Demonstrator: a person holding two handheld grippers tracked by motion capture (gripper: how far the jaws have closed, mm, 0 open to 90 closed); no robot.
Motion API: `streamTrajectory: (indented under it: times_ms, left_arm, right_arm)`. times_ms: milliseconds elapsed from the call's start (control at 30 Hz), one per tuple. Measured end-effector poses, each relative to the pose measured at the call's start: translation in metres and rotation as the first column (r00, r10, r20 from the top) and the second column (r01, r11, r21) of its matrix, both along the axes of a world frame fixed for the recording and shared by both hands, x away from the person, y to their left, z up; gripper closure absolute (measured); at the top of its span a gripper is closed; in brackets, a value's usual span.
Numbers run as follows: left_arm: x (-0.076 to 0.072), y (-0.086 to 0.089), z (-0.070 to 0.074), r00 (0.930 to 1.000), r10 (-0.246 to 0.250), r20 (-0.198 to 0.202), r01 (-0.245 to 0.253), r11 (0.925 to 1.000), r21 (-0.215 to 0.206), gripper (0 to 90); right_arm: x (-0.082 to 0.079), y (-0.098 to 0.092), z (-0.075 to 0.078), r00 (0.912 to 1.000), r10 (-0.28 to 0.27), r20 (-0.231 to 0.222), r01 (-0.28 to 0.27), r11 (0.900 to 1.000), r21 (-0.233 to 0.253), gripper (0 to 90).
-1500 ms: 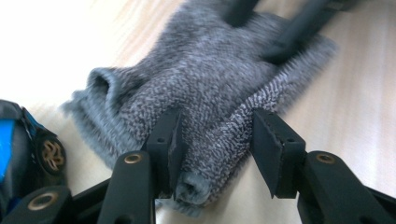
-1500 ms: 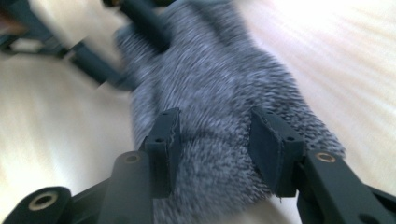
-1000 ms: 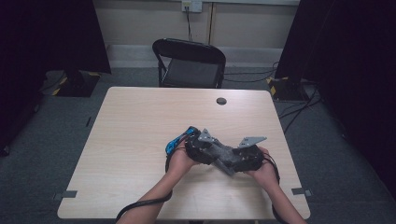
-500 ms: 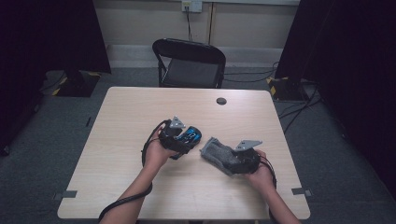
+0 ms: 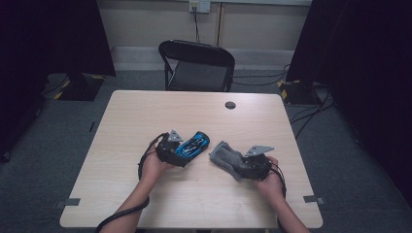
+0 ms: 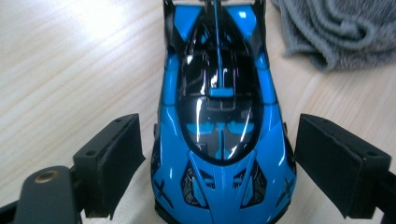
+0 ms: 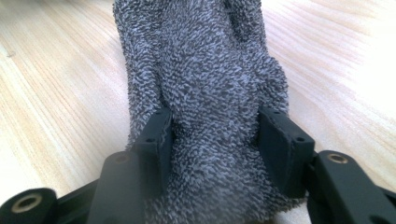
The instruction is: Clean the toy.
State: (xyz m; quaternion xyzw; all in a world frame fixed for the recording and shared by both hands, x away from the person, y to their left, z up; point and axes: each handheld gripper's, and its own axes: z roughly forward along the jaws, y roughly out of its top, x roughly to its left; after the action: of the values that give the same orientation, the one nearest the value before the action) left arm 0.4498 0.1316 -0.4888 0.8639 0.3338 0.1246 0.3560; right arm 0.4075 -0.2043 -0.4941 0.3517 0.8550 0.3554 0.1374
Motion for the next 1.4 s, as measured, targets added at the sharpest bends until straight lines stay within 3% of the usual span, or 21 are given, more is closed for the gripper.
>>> streamTrajectory:
  times_ms: [100,233,533,633,867,1000,1100,1300,1400]
  left_arm:
    - [0.0,0.001,-0.005,0.9999,0.011,-0.009,-0.011,0.9999,-0.005,14.7]
    - [-0.002,0.0,-0.01,1.0,0.005,-0.007,-0.005,0.9998,0.021,15.4]
    - [-0.005,0.003,-0.014,1.0,0.003,-0.001,-0.003,1.0,-0.002,14.6]
    - [-0.007,0.004,-0.012,1.0,-0.001,0.002,0.001,1.0,-0.006,25.4]
    - [-0.008,0.004,-0.012,0.9999,0.011,0.009,-0.011,0.9999,-0.011,25.7]
    - [-0.008,0.005,-0.013,0.9998,0.007,0.016,-0.007,0.9999,-0.013,25.8]
    - [-0.009,0.005,-0.014,0.9998,0.007,0.02,-0.007,0.9997,-0.023,25.8]
    - [-0.009,0.006,-0.014,0.9998,0.005,0.021,-0.005,0.9997,-0.024,25.8]
    - [-0.009,0.006,-0.014,0.9998,0.002,0.022,-0.001,0.9997,-0.026,25.8]
  right_arm:
    - [0.0,-0.001,0.0,1.0,-0.007,0.0,0.007,1.0,0.003,50.7]
    - [0.001,-0.001,0.001,0.9998,-0.021,-0.006,0.021,1.0,0.0,55.4]
    - [0.001,0.002,0.004,0.9992,-0.03,-0.026,0.03,0.999,-0.015,66.3]
    - [0.001,0.001,0.004,0.9987,-0.034,-0.039,0.034,0.999,-0.005,69.7]
    - [0.01,-0.002,0.016,0.9956,-0.051,-0.078,0.053,0.998,0.028,74.5]
    - [0.024,-0.004,0.038,0.9951,-0.081,-0.056,0.085,0.994,0.067,74.9]
    - [0.042,-0.001,0.051,0.9917,-0.123,-0.037,0.125,0.99,0.066,74.9]
    - [0.08,0.022,0.046,0.9803,-0.194,-0.039,0.195,0.979,0.05,74.8]
    - [0.095,0.041,0.041,0.9784,-0.207,-0.007,0.207,0.978,0.004,74.7]
